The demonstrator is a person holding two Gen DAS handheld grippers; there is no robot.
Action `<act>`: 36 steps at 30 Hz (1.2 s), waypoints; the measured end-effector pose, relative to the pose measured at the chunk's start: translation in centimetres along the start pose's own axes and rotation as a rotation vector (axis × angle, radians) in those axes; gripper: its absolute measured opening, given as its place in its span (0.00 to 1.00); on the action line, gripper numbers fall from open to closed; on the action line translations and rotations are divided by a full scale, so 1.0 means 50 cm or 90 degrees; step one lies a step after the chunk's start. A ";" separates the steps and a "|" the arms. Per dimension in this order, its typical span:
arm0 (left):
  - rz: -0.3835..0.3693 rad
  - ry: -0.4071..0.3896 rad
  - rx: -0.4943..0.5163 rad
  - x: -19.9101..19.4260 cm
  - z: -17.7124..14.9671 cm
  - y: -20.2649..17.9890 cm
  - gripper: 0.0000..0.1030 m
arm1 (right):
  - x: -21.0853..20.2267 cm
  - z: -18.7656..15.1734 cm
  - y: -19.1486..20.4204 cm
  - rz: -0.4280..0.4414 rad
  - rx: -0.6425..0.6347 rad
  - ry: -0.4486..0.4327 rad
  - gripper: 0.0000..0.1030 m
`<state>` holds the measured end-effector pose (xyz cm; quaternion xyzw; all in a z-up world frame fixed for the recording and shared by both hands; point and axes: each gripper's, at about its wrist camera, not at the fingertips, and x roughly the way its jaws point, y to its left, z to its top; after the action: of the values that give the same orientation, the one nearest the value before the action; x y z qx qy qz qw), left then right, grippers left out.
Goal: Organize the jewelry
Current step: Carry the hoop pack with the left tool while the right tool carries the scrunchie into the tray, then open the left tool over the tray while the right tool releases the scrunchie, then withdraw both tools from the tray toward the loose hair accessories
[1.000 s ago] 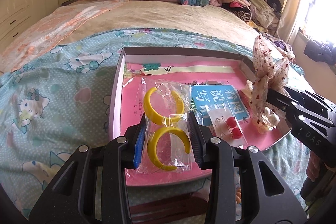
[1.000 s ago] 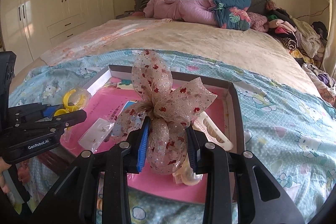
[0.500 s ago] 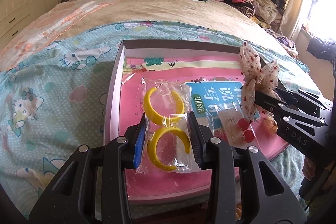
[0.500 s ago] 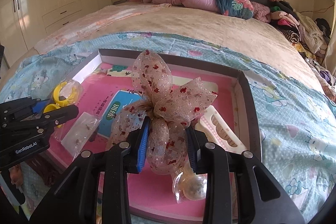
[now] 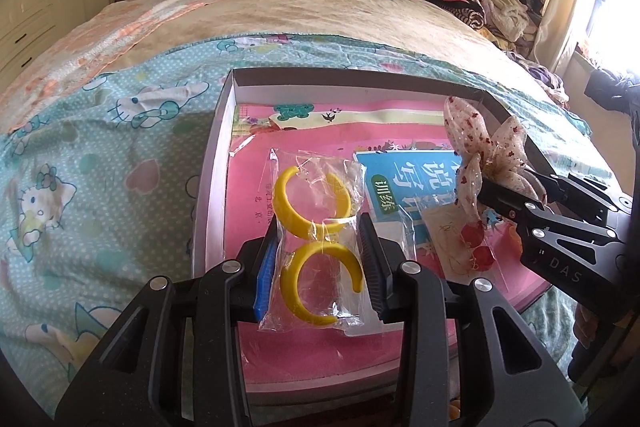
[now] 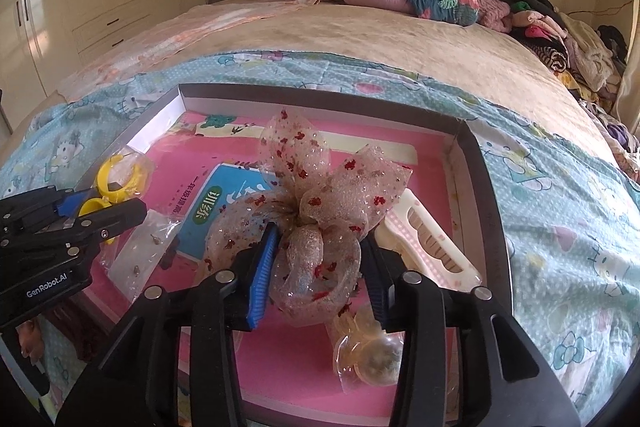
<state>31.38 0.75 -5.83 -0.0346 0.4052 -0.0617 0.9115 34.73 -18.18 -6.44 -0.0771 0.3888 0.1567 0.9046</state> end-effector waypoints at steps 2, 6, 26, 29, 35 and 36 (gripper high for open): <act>0.002 -0.001 0.002 0.002 0.000 -0.001 0.28 | -0.001 -0.001 -0.003 -0.001 0.002 -0.001 0.43; 0.000 0.000 0.001 0.002 -0.001 -0.001 0.28 | -0.009 -0.003 -0.009 -0.001 0.010 -0.008 0.50; 0.012 -0.029 0.004 -0.033 -0.002 -0.007 0.56 | -0.108 -0.028 -0.045 -0.011 0.040 -0.066 0.75; 0.013 -0.035 0.002 -0.047 -0.003 -0.009 0.58 | -0.124 -0.029 -0.048 -0.015 0.040 -0.075 0.77; 0.017 -0.048 0.002 -0.074 -0.008 -0.014 0.66 | -0.157 -0.039 -0.050 -0.018 0.042 -0.091 0.79; 0.018 -0.049 0.002 -0.076 -0.008 -0.015 0.70 | -0.161 -0.041 -0.050 -0.018 0.042 -0.092 0.79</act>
<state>28.49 0.52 -3.22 -0.0297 0.3700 -0.0480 0.9273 29.00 -22.86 -1.95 -0.0409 0.3263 0.1360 0.9345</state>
